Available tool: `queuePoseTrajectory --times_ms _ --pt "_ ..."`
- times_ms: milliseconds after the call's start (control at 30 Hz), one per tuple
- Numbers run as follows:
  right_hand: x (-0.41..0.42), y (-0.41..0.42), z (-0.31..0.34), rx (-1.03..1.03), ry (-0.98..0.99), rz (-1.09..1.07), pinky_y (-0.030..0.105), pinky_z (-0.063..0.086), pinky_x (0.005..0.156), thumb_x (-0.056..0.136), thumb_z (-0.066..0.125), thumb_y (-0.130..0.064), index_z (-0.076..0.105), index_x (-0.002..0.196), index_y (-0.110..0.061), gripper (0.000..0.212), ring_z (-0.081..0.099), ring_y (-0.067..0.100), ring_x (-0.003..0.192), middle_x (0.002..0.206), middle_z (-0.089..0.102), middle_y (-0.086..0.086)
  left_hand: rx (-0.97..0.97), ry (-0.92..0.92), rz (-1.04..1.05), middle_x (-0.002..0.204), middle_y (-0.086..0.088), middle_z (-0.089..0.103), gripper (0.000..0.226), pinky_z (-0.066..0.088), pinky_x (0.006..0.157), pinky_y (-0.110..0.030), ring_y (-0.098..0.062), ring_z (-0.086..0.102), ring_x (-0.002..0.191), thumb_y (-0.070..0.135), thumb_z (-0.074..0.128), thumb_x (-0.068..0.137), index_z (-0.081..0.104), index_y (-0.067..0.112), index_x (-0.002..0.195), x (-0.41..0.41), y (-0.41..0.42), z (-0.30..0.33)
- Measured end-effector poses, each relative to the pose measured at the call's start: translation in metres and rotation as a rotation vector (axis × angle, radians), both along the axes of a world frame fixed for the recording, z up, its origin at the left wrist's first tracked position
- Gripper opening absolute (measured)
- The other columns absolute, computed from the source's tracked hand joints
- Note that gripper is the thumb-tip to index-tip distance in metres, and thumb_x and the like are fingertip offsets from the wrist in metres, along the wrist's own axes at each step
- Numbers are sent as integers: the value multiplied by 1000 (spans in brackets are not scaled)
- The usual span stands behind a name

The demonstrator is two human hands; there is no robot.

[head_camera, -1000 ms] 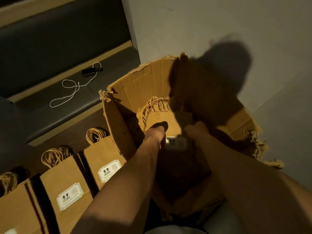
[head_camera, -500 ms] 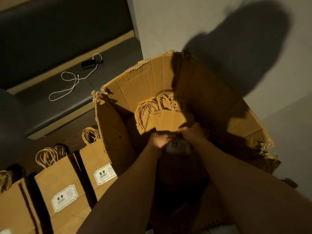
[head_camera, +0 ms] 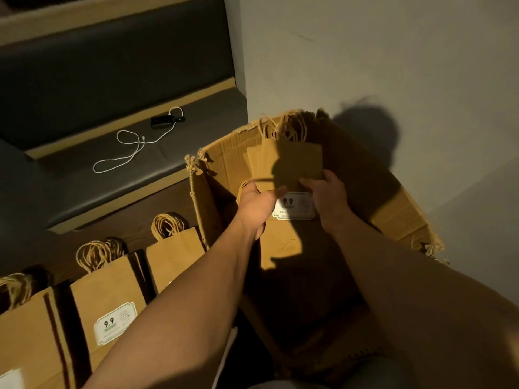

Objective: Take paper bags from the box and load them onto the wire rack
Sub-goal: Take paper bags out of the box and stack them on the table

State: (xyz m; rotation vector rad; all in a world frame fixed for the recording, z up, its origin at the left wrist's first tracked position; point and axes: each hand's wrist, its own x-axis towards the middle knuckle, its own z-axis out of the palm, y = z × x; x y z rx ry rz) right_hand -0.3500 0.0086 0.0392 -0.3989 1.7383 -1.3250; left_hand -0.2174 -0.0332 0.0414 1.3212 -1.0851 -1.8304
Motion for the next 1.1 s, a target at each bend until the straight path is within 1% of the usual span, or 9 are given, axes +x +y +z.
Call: queuePoseTrajectory --times_ms 67,167,333,467,600,700,833,967,1100 --pt "10 -3 18 -68 8 3 49 53 90 79 70 -19 64 104 -32 29 64 27 101 108 68 3 -8 105 -8 108 -3 71 28 57 86 -35 -27 67 105 12 65 93 59 18 120 11 0 23" --pt "29 -9 47 -151 25 16 52 55 88 79 70 -19 64 116 -27 38 67 29 99 108 70 5 -13 215 9 106 3 62 41 56 64 -16 -17 65 91 16 48 103 38 21 143 30 -7 52" --pt "71 -23 93 -232 129 59 42 57 81 84 66 -13 65 104 -23 22 68 27 91 98 70 4 -109 249 19 119 -5 66 25 49 103 -48 -27 62 117 12 51 101 52 24 122 76 -21 75" --pt "112 -36 119 -261 317 202 31 50 71 84 64 -11 63 87 -21 10 64 23 85 87 67 2 -139 302 127 123 -7 66 31 44 107 -52 -29 61 119 3 53 98 56 29 115 122 -22 80" --pt "151 -57 145 -270 398 412 25 52 72 84 70 -13 59 120 -17 38 62 22 100 111 65 4 -111 435 302 120 -12 66 31 46 103 -57 -34 63 116 -1 51 99 54 27 112 161 -15 90" --pt "189 -73 166 -299 427 476 38 58 84 85 72 -14 55 120 -22 40 65 23 101 115 64 4 -119 487 395 112 -12 69 23 50 96 -59 -34 67 106 5 54 99 53 26 110 194 -15 105" --pt "238 -83 168 -312 307 460 39 60 76 88 69 -12 56 120 -21 35 70 22 91 110 68 3 -116 443 434 116 -14 69 9 53 93 -57 -33 69 104 26 54 101 52 31 109 241 -17 116" --pt "288 -72 140 -280 131 438 35 60 69 90 65 -5 58 123 -15 35 70 25 89 105 69 5 55 498 416 121 -14 69 44 57 86 -54 -34 69 106 51 41 101 46 28 138 301 -7 95" --pt "328 -55 96 -173 -22 507 28 57 50 89 62 3 61 111 -2 23 68 25 71 100 68 14 -10 337 462 118 -11 71 31 60 80 -47 -28 72 101 36 39 106 48 27 134 355 16 65"
